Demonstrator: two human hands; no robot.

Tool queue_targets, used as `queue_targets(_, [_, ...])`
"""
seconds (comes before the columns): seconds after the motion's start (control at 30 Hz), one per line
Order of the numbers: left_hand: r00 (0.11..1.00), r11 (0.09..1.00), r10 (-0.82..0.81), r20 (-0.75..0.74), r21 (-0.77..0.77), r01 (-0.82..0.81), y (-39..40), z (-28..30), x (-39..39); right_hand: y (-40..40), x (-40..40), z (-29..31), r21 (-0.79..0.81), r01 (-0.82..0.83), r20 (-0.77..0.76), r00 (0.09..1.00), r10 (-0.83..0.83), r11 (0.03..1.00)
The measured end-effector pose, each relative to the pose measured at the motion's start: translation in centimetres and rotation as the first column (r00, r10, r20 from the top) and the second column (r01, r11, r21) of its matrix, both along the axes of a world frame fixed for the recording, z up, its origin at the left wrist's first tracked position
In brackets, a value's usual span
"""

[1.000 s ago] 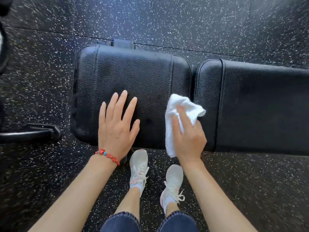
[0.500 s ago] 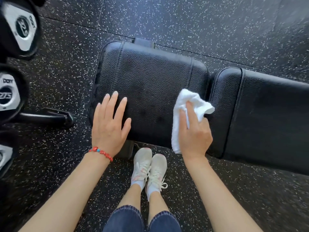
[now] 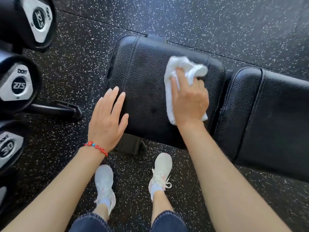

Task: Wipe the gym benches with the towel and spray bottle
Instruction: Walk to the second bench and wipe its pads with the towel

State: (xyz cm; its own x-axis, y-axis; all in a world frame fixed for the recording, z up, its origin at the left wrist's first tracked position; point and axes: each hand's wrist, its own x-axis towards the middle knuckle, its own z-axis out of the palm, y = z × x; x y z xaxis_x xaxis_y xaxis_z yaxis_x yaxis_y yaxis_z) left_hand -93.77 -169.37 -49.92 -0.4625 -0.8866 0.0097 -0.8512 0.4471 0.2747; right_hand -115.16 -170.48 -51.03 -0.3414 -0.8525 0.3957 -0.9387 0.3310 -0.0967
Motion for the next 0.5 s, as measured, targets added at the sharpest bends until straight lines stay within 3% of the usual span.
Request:
queue_targets(0.13, [1.0,1.0,-0.011,-0.027,-0.002,0.011,-0.2,0.0,0.2,-0.7,1.1,-0.1,-0.021,0.094,0.037,0.995,-0.093,0.995])
queue_targets(0.33, [0.995,0.997,-0.073,-0.061,0.009,0.074,-0.5,0.2,1.2,6.2,7.1,0.5,0.066,-0.04,0.143,0.989,0.03,0.997])
queue_targets(0.5, [0.991,0.993,-0.114,-0.07,0.017,0.116,-1.5,0.1,2.7,-0.3,7.0,0.4,0.031,-0.007,0.075,0.997,0.004,0.999])
